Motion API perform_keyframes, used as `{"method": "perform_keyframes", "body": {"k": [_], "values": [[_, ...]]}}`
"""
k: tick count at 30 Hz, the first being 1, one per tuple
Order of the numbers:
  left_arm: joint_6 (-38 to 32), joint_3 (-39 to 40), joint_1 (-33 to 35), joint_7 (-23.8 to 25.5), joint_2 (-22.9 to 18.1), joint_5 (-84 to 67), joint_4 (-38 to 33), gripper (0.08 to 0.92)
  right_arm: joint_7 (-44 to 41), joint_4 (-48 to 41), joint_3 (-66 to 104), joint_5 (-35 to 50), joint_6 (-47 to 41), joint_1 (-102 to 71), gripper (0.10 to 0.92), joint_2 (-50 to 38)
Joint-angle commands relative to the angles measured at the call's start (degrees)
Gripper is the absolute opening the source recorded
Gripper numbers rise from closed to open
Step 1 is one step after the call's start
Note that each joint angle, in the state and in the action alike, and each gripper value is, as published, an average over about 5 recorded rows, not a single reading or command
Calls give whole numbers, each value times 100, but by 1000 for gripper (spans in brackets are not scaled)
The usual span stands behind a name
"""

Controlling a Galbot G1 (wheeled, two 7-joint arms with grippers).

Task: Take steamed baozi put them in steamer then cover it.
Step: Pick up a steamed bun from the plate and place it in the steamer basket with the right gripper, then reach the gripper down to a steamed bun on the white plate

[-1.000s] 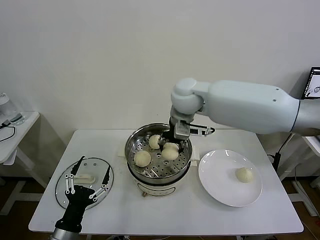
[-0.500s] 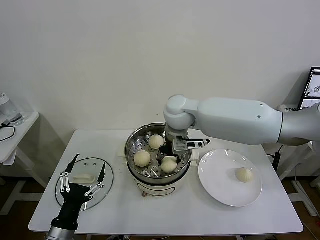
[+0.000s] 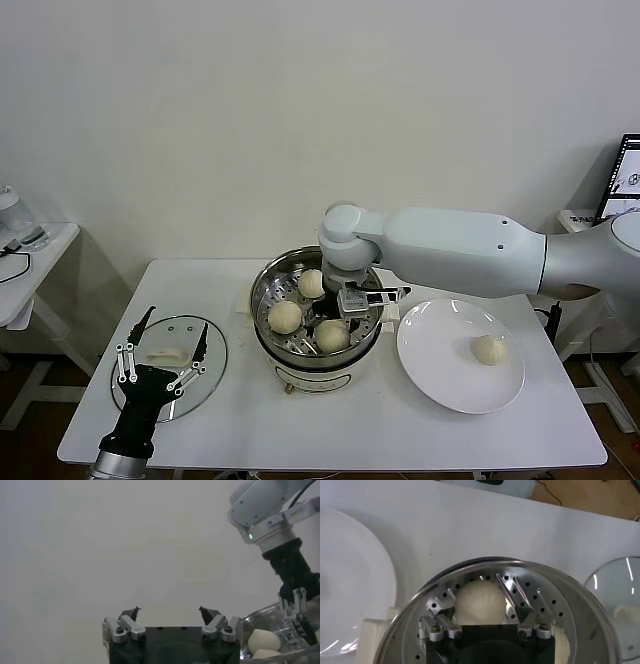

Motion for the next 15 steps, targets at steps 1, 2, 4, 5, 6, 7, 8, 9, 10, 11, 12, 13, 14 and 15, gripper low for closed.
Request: {"method": "perform_keyframes", "body": {"k": [1, 2, 4, 5, 6, 7, 8, 9, 10, 11, 12, 13, 14, 15], "values": [[-16, -6, -17, 19, 25, -21, 18, 823, -527, -29, 761, 666, -487, 109, 823, -482], [-12, -1, -26, 19, 30, -22, 22, 823, -580, -57, 813, 845, -687, 163, 823, -614], [-6, 19, -40, 20, 36, -21, 29, 823, -601, -208, 926, 1308, -1249, 257, 823, -960], [-3, 30, -40, 20, 38, -20, 28, 823, -581, -334, 970, 1574, -1589, 279, 823, -1127], [-3, 44, -38, 20, 41, -16, 26, 823, -536, -504, 1001, 1876, -1997, 292, 823, -1304], [-2, 59, -33, 20, 43, -12, 22, 823, -492, -715, 1023, 2197, -2430, 298, 823, -1504], [-1, 71, -28, 20, 46, -7, 16, 823, -465, -917, 1026, 2449, -2788, 304, 823, -1674], [0, 82, -24, 20, 49, -3, 12, 823, -455, -1167, 1033, 2673, -3149, 296, 823, -1857], [0, 93, -21, 21, 51, 4, 8, 823, -464, -1394, 1042, 2792, -3387, 279, 823, -2022], [2, 101, -19, 21, 53, 8, 6, 823, -505, -1600, 1047, 2839, -3530, 254, 823, -2169], [3, 110, -17, 21, 54, 11, 5, 823, -550, -1787, 1046, 2857, -3619, 212, 823, -2311], [4, 117, -17, 22, 54, 14, 7, 823, -600, -1971, 1036, 2857, -3692, 159, 823, -2457], [5, 125, -18, 22, 55, 18, 10, 823, -646, -2102, 1010, 2856, -3731, 104, 823, -2581], [7, 134, -18, 22, 54, 20, 14, 823, -682, -2224, 976, 2849, -3761, 34, 823, -2710]]}}
